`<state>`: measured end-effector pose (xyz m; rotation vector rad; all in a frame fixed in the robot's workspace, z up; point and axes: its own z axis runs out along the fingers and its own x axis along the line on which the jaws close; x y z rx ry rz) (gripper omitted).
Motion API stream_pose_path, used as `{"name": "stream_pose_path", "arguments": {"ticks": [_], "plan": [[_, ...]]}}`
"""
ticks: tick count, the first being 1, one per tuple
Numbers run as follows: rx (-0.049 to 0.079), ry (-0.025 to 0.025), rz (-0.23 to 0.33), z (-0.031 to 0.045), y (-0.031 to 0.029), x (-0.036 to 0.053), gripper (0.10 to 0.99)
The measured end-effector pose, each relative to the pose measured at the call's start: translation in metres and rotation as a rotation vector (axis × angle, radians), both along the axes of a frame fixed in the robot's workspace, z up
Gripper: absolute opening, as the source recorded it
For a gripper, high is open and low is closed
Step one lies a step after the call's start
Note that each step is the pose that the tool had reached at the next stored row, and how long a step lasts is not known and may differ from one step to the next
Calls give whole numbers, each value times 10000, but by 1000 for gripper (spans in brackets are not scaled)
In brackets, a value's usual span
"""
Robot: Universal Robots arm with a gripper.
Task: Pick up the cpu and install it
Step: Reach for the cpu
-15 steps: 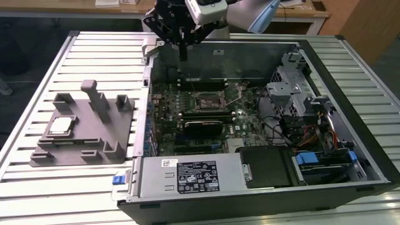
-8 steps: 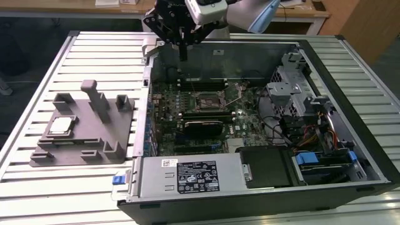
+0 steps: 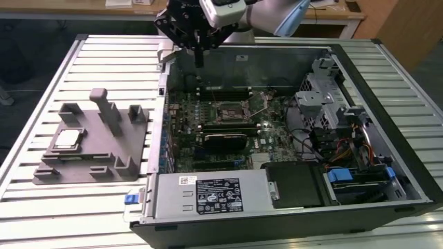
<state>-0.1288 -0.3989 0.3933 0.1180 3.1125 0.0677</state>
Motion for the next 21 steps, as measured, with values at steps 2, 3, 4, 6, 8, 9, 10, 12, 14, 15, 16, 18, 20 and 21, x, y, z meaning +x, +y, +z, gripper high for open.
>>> {"name": "stream_pose_path", "arguments": {"ticks": [2, 3, 4, 6, 8, 9, 10, 12, 14, 15, 16, 18, 20, 21], "plan": [[-1, 1, 1, 0, 0, -25, 106], [0, 0, 0, 0, 0, -38, 106], [0, 0, 0, 0, 0, -51, 106], [0, 0, -1, 0, 0, -71, 106], [0, 0, 0, 0, 0, -92, 106], [0, 0, 0, 0, 0, -102, 106], [0, 0, 0, 0, 0, -113, 106], [0, 0, 0, 0, 0, -134, 106], [-1, 1, 1, 0, 0, -157, 106], [0, 0, 1, 0, 0, -170, 106], [0, 0, 0, 0, 0, -186, 106], [0, 0, 0, 0, 0, -218, 106], [0, 0, -1, 0, 0, -247, 106], [0, 0, 0, 0, 0, -262, 106]]}}
